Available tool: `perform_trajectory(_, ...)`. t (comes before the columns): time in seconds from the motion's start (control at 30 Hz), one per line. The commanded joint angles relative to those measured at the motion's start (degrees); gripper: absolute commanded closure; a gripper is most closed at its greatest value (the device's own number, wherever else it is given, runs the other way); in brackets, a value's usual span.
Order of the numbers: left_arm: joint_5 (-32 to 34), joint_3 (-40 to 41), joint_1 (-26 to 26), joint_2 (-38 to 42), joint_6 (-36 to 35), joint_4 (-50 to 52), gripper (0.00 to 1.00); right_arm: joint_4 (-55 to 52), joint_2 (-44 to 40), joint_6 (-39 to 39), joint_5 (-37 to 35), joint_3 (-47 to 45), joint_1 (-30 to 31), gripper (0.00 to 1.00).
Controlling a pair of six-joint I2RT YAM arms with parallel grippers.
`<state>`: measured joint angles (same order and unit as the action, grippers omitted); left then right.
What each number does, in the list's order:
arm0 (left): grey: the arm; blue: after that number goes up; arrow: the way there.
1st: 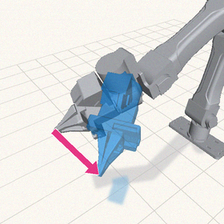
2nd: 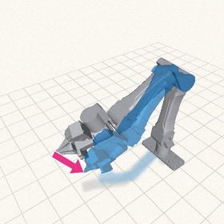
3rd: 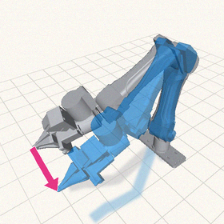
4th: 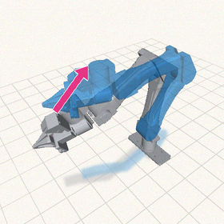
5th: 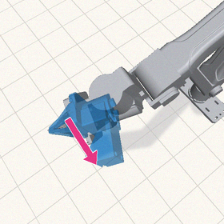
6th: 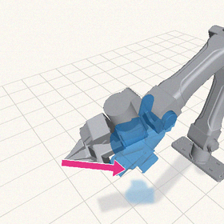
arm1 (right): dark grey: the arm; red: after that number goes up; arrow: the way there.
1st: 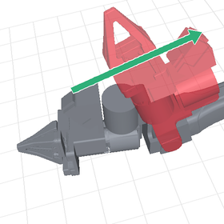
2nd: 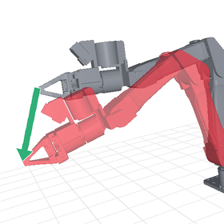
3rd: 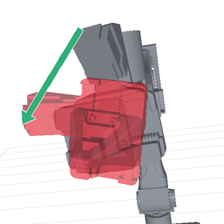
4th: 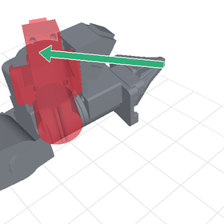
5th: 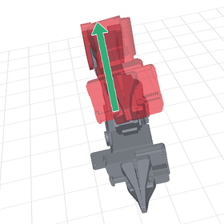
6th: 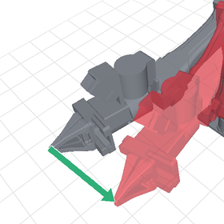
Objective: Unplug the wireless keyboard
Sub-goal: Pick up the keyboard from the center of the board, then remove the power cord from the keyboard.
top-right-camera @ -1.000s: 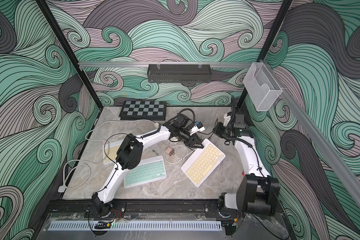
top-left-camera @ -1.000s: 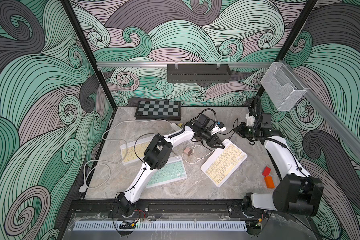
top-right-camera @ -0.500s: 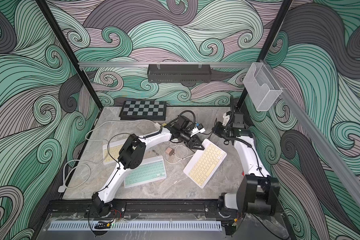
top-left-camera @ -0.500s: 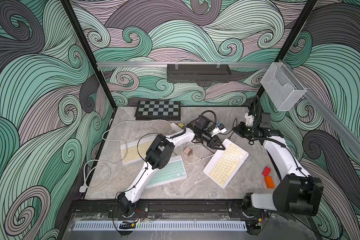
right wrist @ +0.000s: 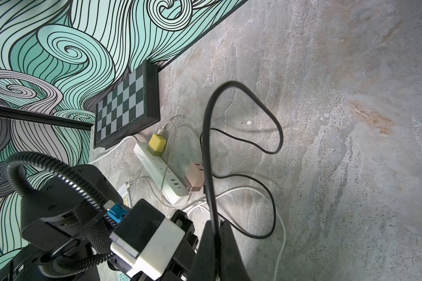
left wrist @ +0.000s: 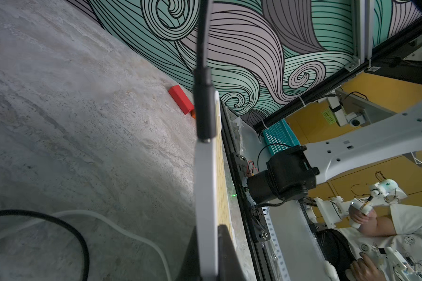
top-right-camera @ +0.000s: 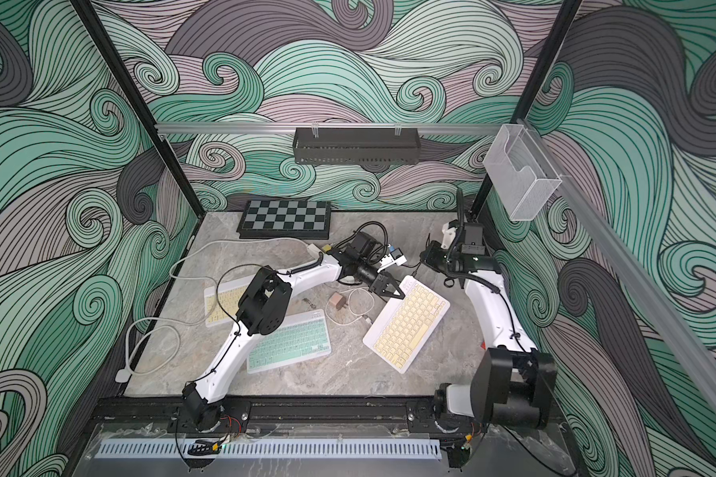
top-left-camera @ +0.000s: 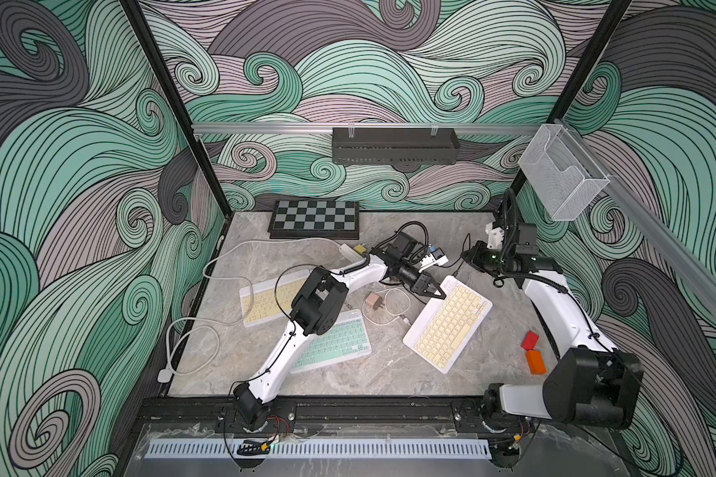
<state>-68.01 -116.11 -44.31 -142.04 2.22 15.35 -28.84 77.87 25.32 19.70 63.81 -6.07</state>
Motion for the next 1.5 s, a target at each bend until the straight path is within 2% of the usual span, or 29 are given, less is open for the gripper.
perform_trajectory(0.0,2.63,0.42,0.97,3.58,-1.89,-3.32,1.00,1.11,-1.31,-2.40,1.23,-0.08,0.19,0.84)
perform_trajectory(0.13,1.48,1.46,2.35,6.22,-0.35,-3.09,1.00,2.07,-1.22,-5.01,7.93,-0.50,-1.27,0.59)
perform_trajectory(0.2,0.77,2.20,3.11,7.73,-0.46,-2.37,1.00,6.80,-1.35,-5.21,17.65,-2.10,-3.05,0.49)
perform_trajectory(0.27,0.26,3.13,3.85,9.06,-0.63,-2.06,1.00,15.24,-2.05,-4.59,27.00,-5.04,-3.78,0.43)
perform_trajectory(0.37,-1.42,3.18,4.76,10.13,-1.53,-0.28,1.00,23.72,-2.55,-5.03,34.74,-7.95,-3.47,0.41)
perform_trajectory(0.53,-3.56,2.27,5.39,11.03,-3.30,2.73,1.00,27.70,-1.20,-7.88,41.64,-9.56,-1.96,0.47)
perform_trajectory(0.67,-5.46,1.89,5.38,11.59,-3.95,3.61,1.00,28.25,-0.82,-9.22,40.93,-10.11,-1.72,0.59)
perform_trajectory(1.07,-6.97,2.98,6.52,14.33,-6.55,6.09,1.00,22.37,-0.08,-14.13,36.12,-8.38,-1.80,0.62)
perform_trajectory(1.4,-7.10,2.47,7.15,14.91,-7.62,7.78,1.00,24.08,0.36,-14.01,40.06,-8.94,-1.54,0.65)
perform_trajectory(1.47,-7.96,2.57,7.18,15.15,-8.73,8.81,1.00,24.02,1.36,-13.98,40.97,-8.04,-1.34,0.70)
